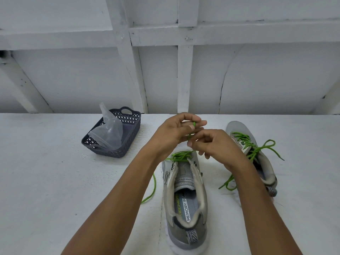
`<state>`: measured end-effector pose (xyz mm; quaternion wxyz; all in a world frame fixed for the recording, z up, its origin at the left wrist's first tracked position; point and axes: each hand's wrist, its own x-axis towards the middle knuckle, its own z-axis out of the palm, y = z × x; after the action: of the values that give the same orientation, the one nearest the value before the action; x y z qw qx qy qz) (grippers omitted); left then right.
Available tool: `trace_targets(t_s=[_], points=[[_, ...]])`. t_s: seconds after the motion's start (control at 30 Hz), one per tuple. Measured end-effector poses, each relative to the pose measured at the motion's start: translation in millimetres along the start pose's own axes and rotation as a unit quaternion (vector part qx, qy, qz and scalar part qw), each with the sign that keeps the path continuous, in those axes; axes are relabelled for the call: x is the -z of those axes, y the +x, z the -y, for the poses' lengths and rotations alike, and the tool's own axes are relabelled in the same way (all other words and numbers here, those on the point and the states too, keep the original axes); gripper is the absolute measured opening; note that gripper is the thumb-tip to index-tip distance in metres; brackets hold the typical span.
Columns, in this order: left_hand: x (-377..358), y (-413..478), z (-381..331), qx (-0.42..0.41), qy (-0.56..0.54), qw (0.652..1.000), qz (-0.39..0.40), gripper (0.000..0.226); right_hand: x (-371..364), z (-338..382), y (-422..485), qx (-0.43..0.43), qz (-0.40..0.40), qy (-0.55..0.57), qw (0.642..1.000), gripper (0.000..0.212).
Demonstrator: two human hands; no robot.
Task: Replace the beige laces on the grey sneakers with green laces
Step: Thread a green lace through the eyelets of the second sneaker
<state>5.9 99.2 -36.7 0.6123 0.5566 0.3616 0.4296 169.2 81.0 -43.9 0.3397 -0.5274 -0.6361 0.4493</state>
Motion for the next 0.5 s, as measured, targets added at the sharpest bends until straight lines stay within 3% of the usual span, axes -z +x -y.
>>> trace_targets(t_s=[0.13, 0.3, 0.4, 0.5], points=[[-2, -1, -1, 0.013, -0.02, 1.0, -0.005, 0.017, -3, -5, 3, 0.0, -0.076, -0.052, 0.996, 0.017], [2, -5, 1, 0.028, -0.024, 0.999, -0.004, 0.025, -4, -10, 0, 0.004, -0.061, -0.041, 0.997, 0.012], [11, -9, 7, 0.041, 0.104, 0.992, -0.049, 0.023, -1, -12, 0, -0.028, -0.073, 0.048, 0.996, 0.013], [25, -13, 19, 0.056, 0.322, 0.942, -0.074, 0.01, 0, -10, -2, -0.069, -0.088, 0.11, 0.988, 0.013]])
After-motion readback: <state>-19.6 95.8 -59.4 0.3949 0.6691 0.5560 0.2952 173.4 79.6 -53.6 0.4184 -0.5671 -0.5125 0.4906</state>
